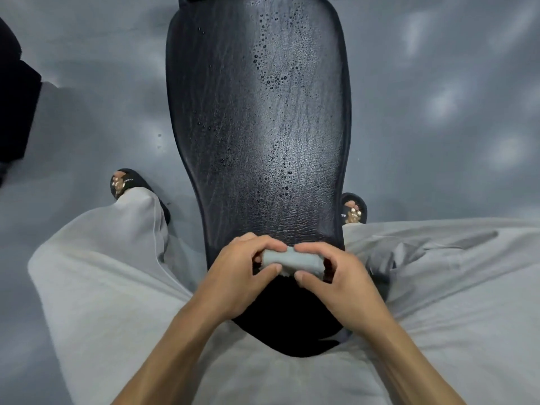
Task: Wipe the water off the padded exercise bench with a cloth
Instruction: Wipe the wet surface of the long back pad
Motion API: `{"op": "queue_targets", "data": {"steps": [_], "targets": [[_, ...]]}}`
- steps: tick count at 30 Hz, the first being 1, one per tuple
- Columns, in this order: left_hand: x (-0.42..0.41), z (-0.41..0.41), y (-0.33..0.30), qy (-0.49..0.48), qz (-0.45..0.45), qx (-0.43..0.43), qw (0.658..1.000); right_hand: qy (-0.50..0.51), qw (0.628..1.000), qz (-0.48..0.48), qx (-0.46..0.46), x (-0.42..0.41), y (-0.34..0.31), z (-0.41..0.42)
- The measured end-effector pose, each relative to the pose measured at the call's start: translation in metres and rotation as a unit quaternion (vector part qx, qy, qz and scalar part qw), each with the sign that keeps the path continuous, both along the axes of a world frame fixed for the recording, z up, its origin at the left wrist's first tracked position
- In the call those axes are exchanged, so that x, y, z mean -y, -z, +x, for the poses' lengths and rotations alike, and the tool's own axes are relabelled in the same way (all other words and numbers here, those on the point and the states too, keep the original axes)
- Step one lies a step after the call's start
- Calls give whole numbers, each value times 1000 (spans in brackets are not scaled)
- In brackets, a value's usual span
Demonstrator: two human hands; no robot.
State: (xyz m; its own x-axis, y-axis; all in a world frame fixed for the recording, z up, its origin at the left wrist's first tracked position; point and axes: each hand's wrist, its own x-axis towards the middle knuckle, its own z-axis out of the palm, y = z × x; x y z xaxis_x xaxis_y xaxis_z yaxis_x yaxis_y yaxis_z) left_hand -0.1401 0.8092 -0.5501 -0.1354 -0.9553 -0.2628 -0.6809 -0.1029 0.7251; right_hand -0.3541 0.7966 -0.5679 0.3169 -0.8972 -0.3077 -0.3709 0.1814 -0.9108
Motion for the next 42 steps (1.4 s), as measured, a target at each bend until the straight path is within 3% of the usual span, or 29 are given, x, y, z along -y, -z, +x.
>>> {"op": "queue_targets", "data": {"steps": [3, 6, 9, 11, 13, 15, 18, 20, 22, 26, 29, 37, 42], "targets": [[-4, 2, 3, 2, -31, 23, 999, -27, 991, -87, -99, 0, -1, 2], [-6, 7, 6, 12, -28, 6, 1000, -42, 994, -65, -75, 0, 4, 4], [-9, 10, 9, -5, 22, -35, 999, 29, 993, 97, 67, 1, 3, 6], [-10, 8, 14, -12, 48, -63, 997, 97, 956, 203, 189, 1, 0, 10], [-10, 6, 17, -14, 56, -85, 995, 154, 940, 217, 214, 5, -4, 8], [-5, 10, 20, -50, 42, -100, 993, 221, 954, 134, 151, 13, -10, 0], [10, 32, 15, -137, 8, -97, 986, 262, 961, -81, -23, 27, -16, -16], [22, 54, 10, -177, -14, -83, 981, 224, 956, -158, -103, 33, -11, -10], [32, 72, 7, -201, -37, -80, 976, 141, 962, -174, -157, 33, 2, 11], [41, 91, 15, -248, -68, -58, 965, -71, 958, -184, -206, 16, 25, 42], [36, 97, 31, -292, -49, -65, 953, -143, 940, -214, -225, 9, 29, 42], [41, 100, 48, -344, -36, -95, 933, -167, 927, -275, -195, 35, 36, 59], [42, 99, 53, -358, -37, -96, 928, -133, 920, -312, -196, 53, 38, 79]]}}
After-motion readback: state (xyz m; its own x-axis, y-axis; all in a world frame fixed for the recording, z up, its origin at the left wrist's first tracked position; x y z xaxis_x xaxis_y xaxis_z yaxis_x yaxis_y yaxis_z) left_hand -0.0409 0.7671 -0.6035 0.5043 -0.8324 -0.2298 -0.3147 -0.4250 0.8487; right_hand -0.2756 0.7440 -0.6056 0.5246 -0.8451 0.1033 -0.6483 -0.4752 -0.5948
